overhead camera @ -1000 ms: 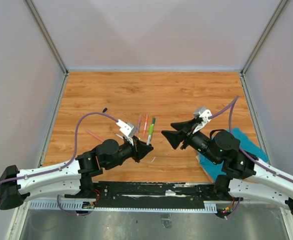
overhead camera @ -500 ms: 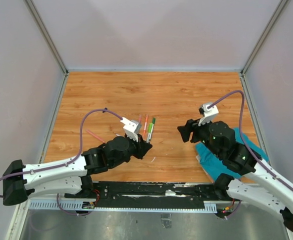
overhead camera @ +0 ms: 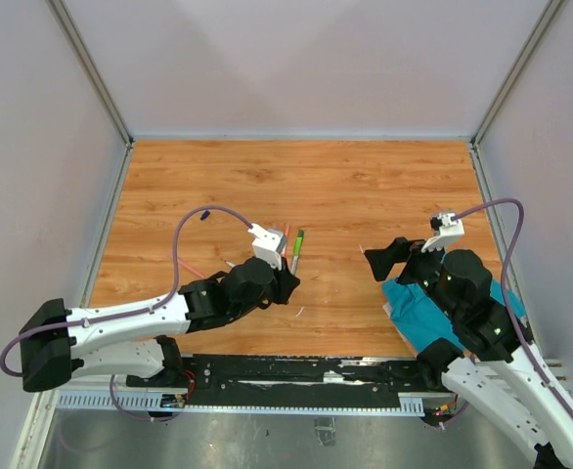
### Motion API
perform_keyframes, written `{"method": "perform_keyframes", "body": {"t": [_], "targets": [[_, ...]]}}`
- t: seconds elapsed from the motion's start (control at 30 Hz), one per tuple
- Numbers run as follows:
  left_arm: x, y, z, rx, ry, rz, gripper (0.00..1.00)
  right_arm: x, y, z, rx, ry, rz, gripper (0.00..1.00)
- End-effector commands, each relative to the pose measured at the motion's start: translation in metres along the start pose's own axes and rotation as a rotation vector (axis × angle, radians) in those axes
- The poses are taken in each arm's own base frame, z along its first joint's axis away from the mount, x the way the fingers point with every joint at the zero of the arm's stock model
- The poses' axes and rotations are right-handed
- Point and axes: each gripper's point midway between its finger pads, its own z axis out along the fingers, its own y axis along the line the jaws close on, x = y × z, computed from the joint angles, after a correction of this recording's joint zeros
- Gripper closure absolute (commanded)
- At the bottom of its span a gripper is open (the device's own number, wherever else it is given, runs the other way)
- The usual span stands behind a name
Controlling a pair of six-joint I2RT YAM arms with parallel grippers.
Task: Insert the pens into the pen caps
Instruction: Place the pen at the center of the board.
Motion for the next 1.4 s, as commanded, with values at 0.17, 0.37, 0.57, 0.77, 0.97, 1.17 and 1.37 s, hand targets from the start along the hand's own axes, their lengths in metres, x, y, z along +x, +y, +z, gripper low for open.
{"method": "perform_keyframes", "body": {"t": [0.17,0.37,0.57,0.77,0.97,1.17,1.37], "targets": [[-0.015,0.001,0.015,-0.049,-0.019,-0.043,1.0,-0.001,-0.017,-0.016,0.054,-0.041,-0.016,0.03],[-0.013,0.002,0.019,-0.066,-0.008,-0.051,1.0,0.002,-0.018,-0.016,0.052,-0.037,-0.013,0.03],[-0.012,0.008,0.026,-0.1,0.004,-0.072,0.99,0.004,-0.022,-0.014,0.083,-0.012,-0.017,0.01],[-0.009,0.011,0.038,-0.145,0.036,-0.07,1.0,0.002,-0.022,-0.016,0.084,-0.019,-0.012,0.01],[-0.006,0.016,0.053,-0.198,0.075,-0.075,1.0,0.002,-0.024,-0.017,0.098,-0.02,-0.008,0.01],[0.0,0.029,0.068,-0.279,0.13,-0.073,0.99,0.003,-0.029,-0.02,0.122,-0.015,-0.013,0.0],[0.01,0.042,0.089,-0.341,0.182,-0.054,1.0,0.005,-0.033,-0.024,0.141,-0.005,-0.017,0.01]]}}
